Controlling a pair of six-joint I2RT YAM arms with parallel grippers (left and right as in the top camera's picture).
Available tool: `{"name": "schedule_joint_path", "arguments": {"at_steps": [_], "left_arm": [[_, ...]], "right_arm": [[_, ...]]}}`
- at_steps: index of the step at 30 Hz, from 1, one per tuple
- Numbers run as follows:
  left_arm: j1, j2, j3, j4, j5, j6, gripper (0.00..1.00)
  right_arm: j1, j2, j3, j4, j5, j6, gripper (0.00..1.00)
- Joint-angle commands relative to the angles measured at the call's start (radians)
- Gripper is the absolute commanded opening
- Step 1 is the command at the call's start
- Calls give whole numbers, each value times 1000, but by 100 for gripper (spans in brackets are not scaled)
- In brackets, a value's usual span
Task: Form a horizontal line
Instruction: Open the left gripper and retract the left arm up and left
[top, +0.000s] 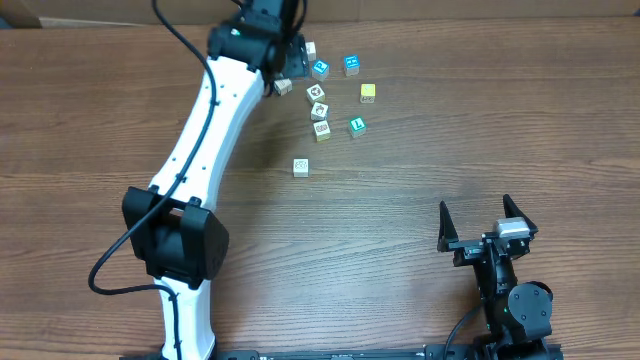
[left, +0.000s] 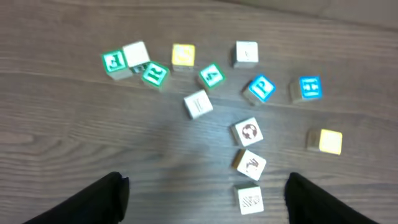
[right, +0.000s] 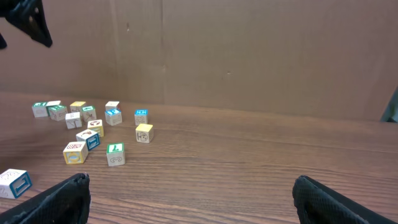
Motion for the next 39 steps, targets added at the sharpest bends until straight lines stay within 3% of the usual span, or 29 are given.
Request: {"name": "schedule_joint_path", "arguments": {"at_steps": [1,5,13,22,39], "left_arm": [[39,-7,13,-4,-2,28,79],[100,-3,13,-21,-2,28,82],[234,-3,13,-73,-2,28,100],[314,-3,13,-97,-2,28,100],[315,-3,13,-97,-2,28,100]], "right_arm": [[-3,-11,-10,3,-5,-5,100],[-3,-11,-10,3,-5,-5,100],[-3,-11,-10,3,-5,-5,100],[-3,-11,-10,3,-5,-5,100],[-3,-11,-10,3,-5,-5,100]]}}
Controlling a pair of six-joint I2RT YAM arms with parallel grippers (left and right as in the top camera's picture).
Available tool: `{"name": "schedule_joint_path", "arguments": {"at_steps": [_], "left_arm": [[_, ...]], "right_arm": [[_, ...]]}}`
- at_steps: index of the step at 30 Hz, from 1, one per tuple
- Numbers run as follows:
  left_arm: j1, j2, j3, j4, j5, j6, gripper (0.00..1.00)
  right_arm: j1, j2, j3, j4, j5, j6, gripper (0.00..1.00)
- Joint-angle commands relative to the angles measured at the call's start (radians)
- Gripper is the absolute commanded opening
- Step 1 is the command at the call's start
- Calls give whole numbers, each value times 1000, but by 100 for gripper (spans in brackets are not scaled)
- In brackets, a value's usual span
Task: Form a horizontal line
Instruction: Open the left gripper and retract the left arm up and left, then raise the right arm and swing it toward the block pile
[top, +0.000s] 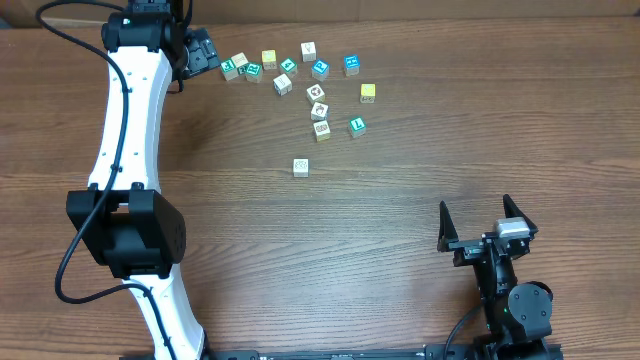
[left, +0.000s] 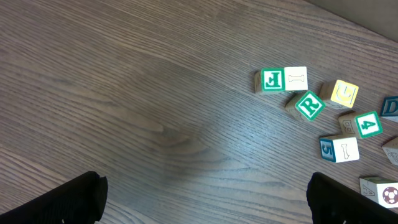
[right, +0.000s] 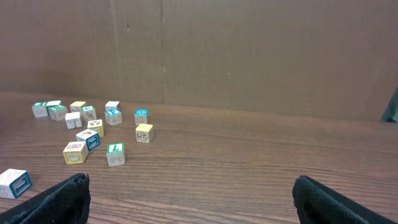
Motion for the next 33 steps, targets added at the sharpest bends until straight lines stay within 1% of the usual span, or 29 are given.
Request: {"name": "schedule_joint_path", "arguments": {"at_steps": [1,17,20,24,27,30,33], "left_arm": [[0,-4,13,1,-2,11,100],[0,-4,13,1,-2,11,100],[0,-4,13,1,-2,11,100],[0,-4,13,1,-2,11,100],[0,-4,13,1,-2,11,100],[0,-4,13,1,-2,11,100],[0,-4,13,1,-2,11,100]], "right_arm": [[-3,-11,-10,3,-5,-4,100],[-3,-11,-10,4,-4,-5,100],[-3,-11,-10,31,-6,-3,100],[-3,-11,-10,35,-79,43,100],[-3,-11,-9,32,-92,128,100],[-3,-11,16,-2,-94,205,100],[-3,-11,71,-52,-95,217,100]]}}
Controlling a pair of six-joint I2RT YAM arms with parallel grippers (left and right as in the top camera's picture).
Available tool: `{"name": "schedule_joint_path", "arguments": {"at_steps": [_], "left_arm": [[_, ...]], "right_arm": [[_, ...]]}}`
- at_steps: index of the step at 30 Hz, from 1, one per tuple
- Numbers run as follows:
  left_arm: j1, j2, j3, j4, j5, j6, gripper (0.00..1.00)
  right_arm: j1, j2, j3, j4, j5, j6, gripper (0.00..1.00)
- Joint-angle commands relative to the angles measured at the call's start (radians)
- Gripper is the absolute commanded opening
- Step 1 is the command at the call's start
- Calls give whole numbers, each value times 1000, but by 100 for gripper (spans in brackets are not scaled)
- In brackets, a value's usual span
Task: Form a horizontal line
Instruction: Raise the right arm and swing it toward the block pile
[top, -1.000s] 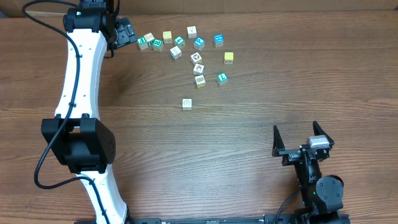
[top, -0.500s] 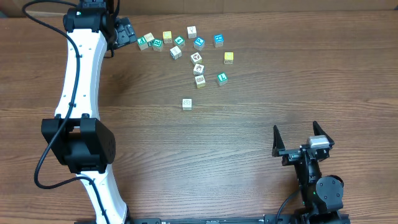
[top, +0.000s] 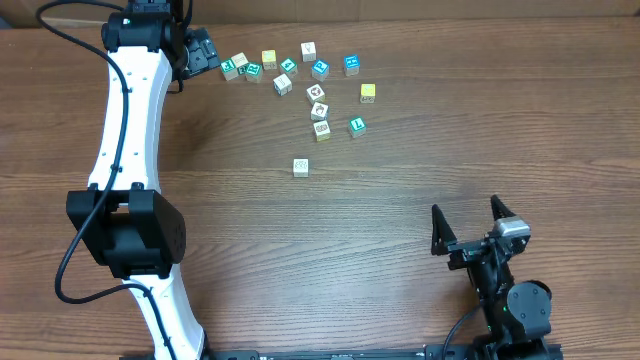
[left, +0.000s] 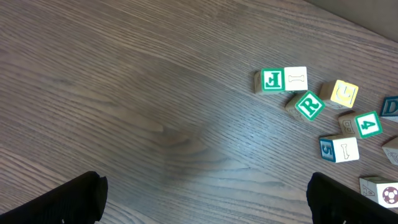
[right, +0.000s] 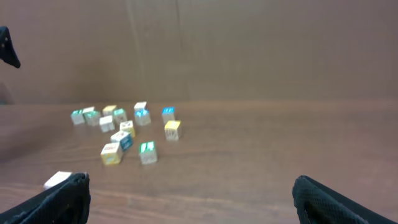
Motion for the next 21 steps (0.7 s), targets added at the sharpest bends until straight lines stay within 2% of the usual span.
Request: {"name": "schedule_joint_path", "arguments": {"at_steps": [1,10,15,21], "left_arm": [[0,-4,13,1,-2,11,100],[0,-4,13,1,-2,12,100],[0,-4,13,1,-2,11,100],[0,-4,13,1,-2,11,100]], "right_arm": [[-3,-11,90,-37,-13,61,100],[-3,86,436,-259,32,58,100],[-3,257,667,-380,31,58,100],[-3,526,969,-611,-7,58,100]]}}
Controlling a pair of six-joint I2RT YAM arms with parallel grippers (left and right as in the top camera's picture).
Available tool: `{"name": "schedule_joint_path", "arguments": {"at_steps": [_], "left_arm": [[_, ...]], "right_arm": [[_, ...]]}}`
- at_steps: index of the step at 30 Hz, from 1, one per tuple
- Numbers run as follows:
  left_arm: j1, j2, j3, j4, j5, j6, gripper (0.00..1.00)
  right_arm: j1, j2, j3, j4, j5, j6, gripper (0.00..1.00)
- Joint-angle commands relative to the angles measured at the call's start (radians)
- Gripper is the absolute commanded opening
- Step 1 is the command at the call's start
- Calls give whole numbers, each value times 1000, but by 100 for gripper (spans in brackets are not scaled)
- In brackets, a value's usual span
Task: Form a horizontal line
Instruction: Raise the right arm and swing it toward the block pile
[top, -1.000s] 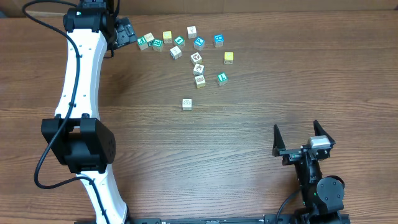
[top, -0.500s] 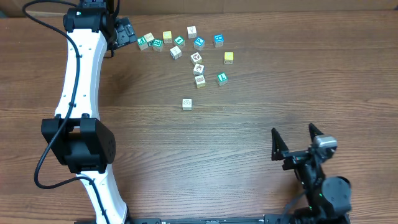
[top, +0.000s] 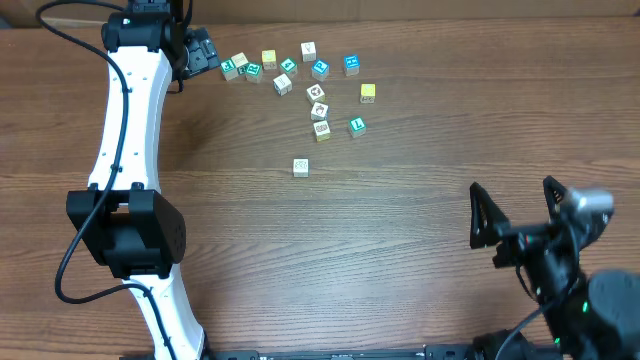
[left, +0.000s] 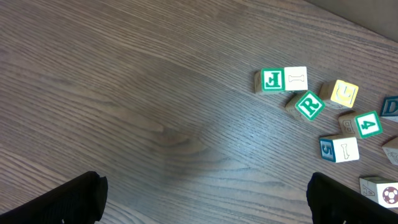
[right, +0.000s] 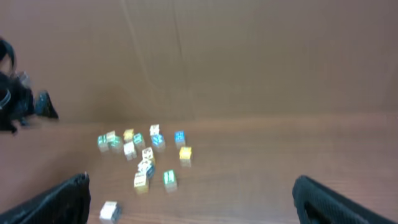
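Observation:
Several small lettered wooden blocks (top: 318, 70) lie scattered at the table's far middle, with one lone white block (top: 300, 167) nearer the centre. My left gripper (top: 203, 50) hangs open at the far left, just left of the J block (left: 272, 79) and R block (left: 309, 105); its fingers hold nothing. My right gripper (top: 520, 215) is open and raised over the near right of the table, well away from the blocks, which appear blurred in its wrist view (right: 146, 163).
The brown wooden table (top: 420, 180) runs to a cardboard wall (right: 249, 56) along its far edge. My left arm (top: 135, 120) stretches from the near left up to the far left corner.
My right gripper has risen and shifted right, now higher above the near right table; its view takes in the blocks from farther up. The left gripper and blocks are unchanged.
At first my left gripper hung open over the middle of the block cluster. It then stood at the far left beside the J block and stayed there. My right gripper rested low at the near right, then tilted, and now is lifted. No block has moved.

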Motion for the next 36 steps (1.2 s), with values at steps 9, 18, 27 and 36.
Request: {"name": "schedule_joint_path", "arguments": {"at_steps": [9,18,27,36], "left_arm": [[0,-4,13,2,-3,11,100],[0,-4,13,2,-3,11,100],[0,-4,13,2,-3,11,100],[0,-4,13,2,-3,11,100]], "right_arm": [[-3,509,576,-455,-41,4,100],[-3,902,1013,-743,-45,5,100],[-3,1063,1018,-744,-60,49,93],[-3,1238,1018,-703,-60,125,36]]}}
